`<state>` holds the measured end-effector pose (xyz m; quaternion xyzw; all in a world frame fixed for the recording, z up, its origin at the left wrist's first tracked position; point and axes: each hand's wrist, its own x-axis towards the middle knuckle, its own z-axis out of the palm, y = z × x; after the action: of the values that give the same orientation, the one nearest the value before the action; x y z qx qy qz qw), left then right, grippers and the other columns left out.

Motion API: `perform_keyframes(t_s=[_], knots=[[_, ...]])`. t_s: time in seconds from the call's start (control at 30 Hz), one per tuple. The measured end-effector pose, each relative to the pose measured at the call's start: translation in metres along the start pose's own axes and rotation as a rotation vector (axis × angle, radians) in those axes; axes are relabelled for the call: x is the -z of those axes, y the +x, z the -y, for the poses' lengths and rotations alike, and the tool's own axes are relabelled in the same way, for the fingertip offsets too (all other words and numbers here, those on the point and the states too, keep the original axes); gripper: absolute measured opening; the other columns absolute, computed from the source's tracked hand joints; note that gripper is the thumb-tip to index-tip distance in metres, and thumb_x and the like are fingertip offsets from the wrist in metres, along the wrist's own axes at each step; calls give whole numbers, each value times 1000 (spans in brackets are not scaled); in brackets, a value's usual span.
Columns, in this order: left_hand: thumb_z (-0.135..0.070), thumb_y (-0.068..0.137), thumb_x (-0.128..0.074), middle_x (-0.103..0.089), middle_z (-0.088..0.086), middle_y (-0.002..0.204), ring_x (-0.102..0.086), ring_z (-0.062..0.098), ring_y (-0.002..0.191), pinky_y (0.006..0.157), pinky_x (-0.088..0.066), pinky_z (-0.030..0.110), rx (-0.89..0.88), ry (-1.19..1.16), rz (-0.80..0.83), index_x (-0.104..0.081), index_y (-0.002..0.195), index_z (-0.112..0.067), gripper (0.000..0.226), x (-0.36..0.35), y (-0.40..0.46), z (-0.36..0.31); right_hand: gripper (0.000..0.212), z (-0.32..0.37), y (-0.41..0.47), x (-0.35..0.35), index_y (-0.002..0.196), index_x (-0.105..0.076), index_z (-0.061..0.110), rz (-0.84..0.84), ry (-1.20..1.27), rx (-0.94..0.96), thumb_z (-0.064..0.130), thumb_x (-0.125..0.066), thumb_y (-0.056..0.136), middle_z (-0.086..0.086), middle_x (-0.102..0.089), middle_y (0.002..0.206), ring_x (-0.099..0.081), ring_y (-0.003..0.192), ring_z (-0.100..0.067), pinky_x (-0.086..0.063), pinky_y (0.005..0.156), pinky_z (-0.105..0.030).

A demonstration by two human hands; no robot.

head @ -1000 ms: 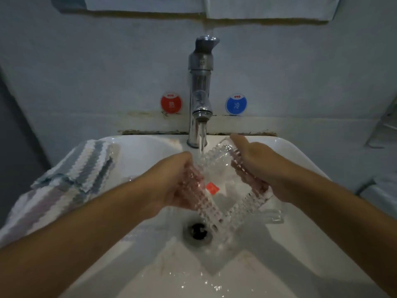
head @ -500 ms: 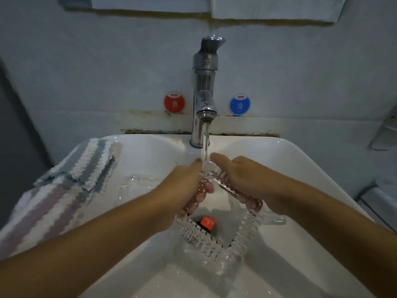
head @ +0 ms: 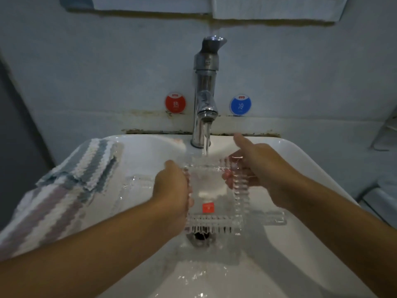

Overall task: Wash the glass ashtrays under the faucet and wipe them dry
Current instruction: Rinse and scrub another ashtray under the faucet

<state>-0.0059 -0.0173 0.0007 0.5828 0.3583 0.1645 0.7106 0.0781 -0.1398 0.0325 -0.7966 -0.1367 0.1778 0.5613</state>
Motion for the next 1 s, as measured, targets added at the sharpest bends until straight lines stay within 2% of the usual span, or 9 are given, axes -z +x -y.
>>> perform_keyframes(t_s=[0.1,0.2,0.3,0.37,0.57,0.7,0.77,0.83,1.0], knots=[[-26,103,-22,-32,-14,63,-56,19,38,40,-47,24,74,-131,-50,-58,69,-20,50,3,2,-3,74,-5,-7,-10,96,-71,4,67,121,-81,63,-27,102,-14,-77,83,-70,79,-28,-54,95,-47],[-27,102,-23,-37,-4,44,-34,12,26,35,-26,17,63,-202,-114,-44,60,-21,47,7,5,-6,72,-9,-15,-26,85,-70,11,83,135,-120,66,-25,100,-7,-75,69,-69,70,-23,-55,79,-38],[-26,101,-24,-36,-3,40,-27,12,27,35,-20,13,42,-223,-71,-37,58,-22,45,10,8,-3,60,-13,-17,-38,80,-60,11,-88,157,-91,57,-30,104,-3,-61,62,-54,57,-13,-44,57,-28],[-28,100,-26,-34,-1,45,-26,14,33,38,-20,15,20,-217,33,-37,57,-23,44,10,12,-1,53,-12,-17,-39,78,-53,12,-186,136,-58,50,-29,106,-8,-50,68,-44,58,-14,-35,54,-27],[-34,103,-29,-48,-1,40,-48,12,33,42,-42,22,-88,-78,361,-45,59,-17,50,10,19,-20,42,-5,0,-13,79,-52,11,-237,-4,-81,35,-31,106,-8,-51,70,-46,64,-20,-35,59,-31],[-24,99,-40,-68,5,55,-66,17,49,48,-53,24,-190,259,271,-63,77,-7,37,10,20,-18,41,2,1,-2,90,-56,8,-172,-142,-86,37,-32,105,-10,-57,81,-53,75,-21,-38,63,-31],[-26,102,-39,-68,4,53,-62,14,44,46,-49,19,-279,392,207,-68,76,-6,45,9,21,-17,40,7,-4,-1,82,-53,9,-146,-235,-49,36,-35,106,-9,-55,78,-50,69,-19,-35,58,-29],[-32,105,-31,-63,5,52,-56,16,43,46,-45,19,-328,458,271,-68,74,-6,56,6,18,-14,42,9,-10,-4,74,-48,9,-100,-297,-10,35,-37,105,-8,-51,71,-47,61,-17,-35,56,-29],[-48,107,-22,-48,3,55,-40,12,37,37,-33,18,-276,419,319,-56,72,-11,61,1,11,-13,44,3,-12,-11,68,-47,11,-15,-386,59,37,-41,103,-4,-49,63,-46,52,-14,-39,56,-28]])
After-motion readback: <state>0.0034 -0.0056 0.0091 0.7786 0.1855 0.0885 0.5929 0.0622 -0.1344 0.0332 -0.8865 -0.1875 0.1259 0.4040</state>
